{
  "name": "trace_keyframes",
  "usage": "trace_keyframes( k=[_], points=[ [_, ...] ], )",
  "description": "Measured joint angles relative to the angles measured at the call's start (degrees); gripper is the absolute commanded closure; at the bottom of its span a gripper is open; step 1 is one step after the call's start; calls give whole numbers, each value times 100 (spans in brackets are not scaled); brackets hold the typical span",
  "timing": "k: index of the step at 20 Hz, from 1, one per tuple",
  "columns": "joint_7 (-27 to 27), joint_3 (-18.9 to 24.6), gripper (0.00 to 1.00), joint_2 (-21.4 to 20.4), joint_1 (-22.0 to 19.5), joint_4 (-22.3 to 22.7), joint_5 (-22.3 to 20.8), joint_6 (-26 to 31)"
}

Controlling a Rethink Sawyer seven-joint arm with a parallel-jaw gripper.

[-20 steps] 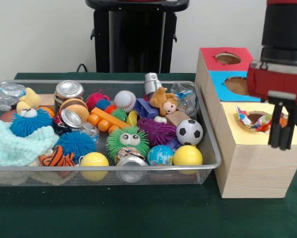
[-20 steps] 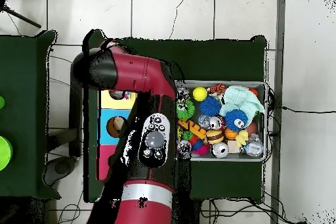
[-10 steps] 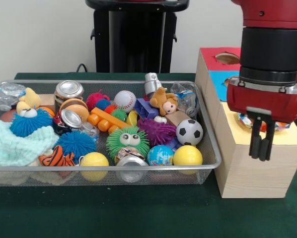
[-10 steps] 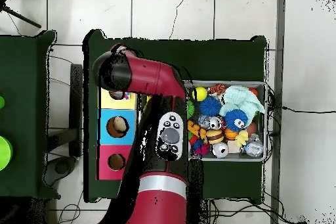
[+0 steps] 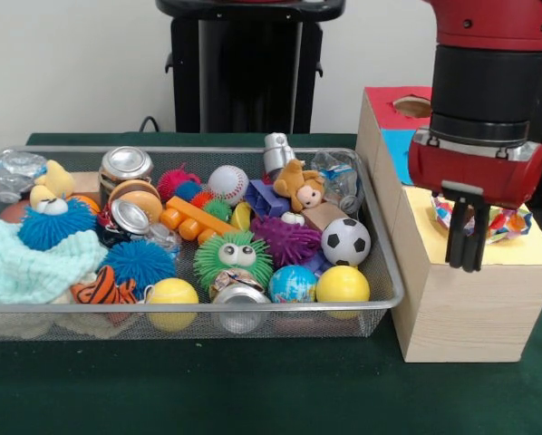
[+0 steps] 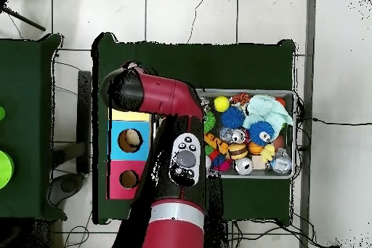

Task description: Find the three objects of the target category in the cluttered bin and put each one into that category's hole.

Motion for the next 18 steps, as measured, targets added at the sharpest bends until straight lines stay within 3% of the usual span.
trace_keyframes(
  k=[11, 18],
  points=[
    [0, 0, 100, -113, 285, 152, 133, -57],
    [0, 58, 100, 80, 356, 186, 315, -524]
  ],
)
